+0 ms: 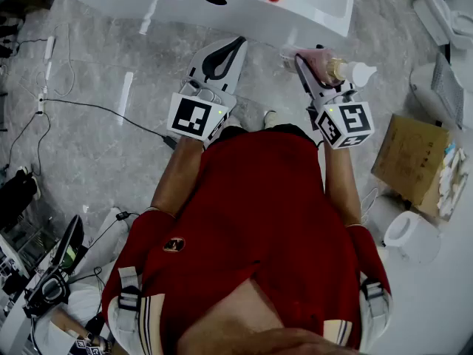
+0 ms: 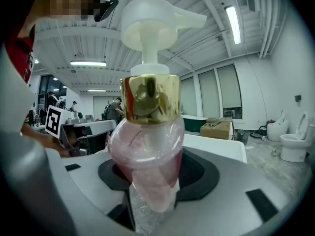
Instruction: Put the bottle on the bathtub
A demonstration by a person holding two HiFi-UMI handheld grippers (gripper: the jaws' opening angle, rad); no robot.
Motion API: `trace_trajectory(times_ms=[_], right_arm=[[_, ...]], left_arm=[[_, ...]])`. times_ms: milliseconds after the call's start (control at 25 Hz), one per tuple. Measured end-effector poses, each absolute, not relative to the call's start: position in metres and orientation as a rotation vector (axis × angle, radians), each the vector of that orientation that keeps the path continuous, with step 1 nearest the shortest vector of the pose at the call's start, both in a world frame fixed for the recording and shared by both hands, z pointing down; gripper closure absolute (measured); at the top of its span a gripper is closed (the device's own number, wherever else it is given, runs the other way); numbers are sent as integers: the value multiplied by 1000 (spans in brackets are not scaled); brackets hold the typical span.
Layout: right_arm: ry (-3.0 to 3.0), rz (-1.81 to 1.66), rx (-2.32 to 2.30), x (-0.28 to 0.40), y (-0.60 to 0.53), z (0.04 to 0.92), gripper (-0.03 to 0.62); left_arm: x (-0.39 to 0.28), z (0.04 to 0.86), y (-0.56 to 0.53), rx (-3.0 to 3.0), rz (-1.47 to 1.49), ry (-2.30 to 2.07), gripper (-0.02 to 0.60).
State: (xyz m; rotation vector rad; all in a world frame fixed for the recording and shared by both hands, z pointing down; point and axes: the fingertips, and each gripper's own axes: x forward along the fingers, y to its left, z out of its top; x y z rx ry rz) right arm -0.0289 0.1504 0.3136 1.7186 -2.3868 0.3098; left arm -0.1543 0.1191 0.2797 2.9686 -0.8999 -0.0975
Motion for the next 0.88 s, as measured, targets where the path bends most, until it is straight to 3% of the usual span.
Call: trace_trajectory(times_ms=[320, 880], right_arm=[[-2342, 350, 1767, -59, 114, 322, 378], [-2341, 324, 1764, 1, 111, 331, 378]], left_arm=[[-196, 291, 82, 2963, -109, -861, 574], [-162, 296, 82, 2954, -48, -933, 574]])
